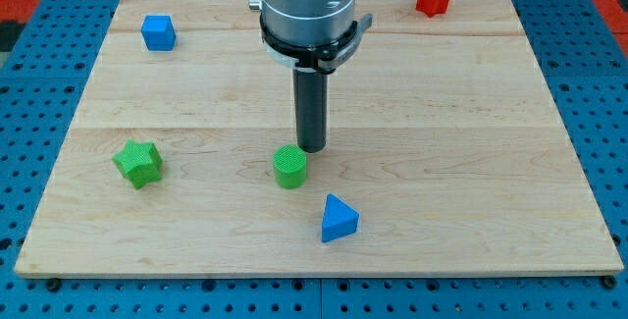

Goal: Slide the green circle closer to the green star

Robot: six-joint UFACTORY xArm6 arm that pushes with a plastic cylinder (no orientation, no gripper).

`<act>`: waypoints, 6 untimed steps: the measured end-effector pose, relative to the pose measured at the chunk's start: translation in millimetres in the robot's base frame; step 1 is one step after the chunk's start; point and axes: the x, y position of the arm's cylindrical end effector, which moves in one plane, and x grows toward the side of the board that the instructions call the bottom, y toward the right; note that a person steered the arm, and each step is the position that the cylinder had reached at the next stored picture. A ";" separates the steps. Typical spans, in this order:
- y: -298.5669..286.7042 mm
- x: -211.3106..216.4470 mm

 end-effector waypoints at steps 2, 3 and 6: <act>30.1 12.7; 12.3 29.7; -86.1 77.0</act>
